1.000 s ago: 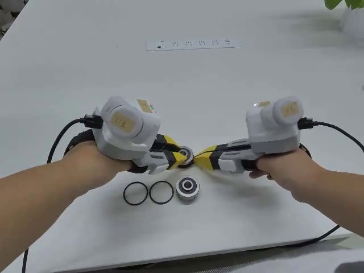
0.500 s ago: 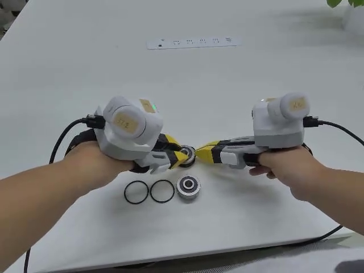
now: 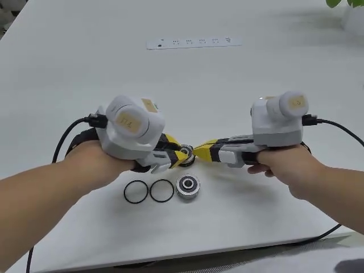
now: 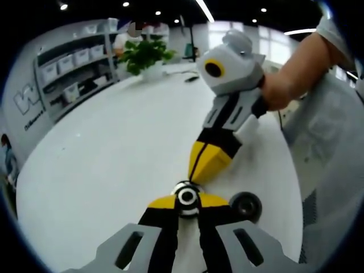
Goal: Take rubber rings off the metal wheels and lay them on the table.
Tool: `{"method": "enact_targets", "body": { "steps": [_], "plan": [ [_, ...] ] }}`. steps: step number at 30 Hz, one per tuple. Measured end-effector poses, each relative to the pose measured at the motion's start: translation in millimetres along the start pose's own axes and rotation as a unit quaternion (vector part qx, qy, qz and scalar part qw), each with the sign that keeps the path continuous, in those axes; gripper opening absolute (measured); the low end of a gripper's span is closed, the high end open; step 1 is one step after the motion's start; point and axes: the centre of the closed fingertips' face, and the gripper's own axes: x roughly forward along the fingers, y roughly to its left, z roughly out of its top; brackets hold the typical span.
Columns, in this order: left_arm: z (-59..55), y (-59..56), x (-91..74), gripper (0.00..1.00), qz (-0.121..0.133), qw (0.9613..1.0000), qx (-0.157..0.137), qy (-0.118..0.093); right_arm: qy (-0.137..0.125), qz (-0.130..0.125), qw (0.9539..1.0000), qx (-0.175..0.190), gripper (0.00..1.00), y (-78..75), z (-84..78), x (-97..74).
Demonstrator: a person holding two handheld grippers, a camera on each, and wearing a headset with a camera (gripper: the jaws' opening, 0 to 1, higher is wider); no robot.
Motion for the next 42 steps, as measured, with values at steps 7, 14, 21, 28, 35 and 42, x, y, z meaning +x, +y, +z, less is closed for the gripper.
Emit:
{"method": "enact_targets", "body": {
  "steps": [7, 14, 21, 28, 35, 42],
  "plan": [
    [-0.6, 1.3, 0.8, 0.12, 0.001, 1.0, 0.001, 0.002, 0.001, 0.007, 1.0, -0.007, 0.0, 7.8, 1.7, 1.7],
    [-0.4, 1.6, 1.2, 0.12, 0.001, 1.0, 0.001, 0.002, 0.0, 0.009, 0.9999, -0.009, 0.0, 8.4, 2.0, 2.3],
    [0.5, -1.1, 0.3, 0.12, -0.001, 1.0, 0.002, 0.002, -0.001, 0.016, 0.9998, -0.011, 0.0, 12.7, 3.3, 4.8],
    [1.6, -1.8, -0.6, 0.12, 0.0, 1.0, 0.002, 0.002, -0.003, 0.023, 0.9994, -0.027, 0.0, 18.8, 7.0, 7.0],
    [3.2, -3.1, -1.8, 0.13, 0.001, 1.0, 0.001, 0.0, -0.002, 0.019, 0.9995, -0.026, 0.0, 12.4, 4.6, 5.8],
    [4.1, -4.3, -2.4, 0.14, -0.006, 1.0, 0.006, -0.002, -0.006, 0.019, 0.9995, -0.023, 0.0, 11.7, 6.7, 4.6]
  ]
}}
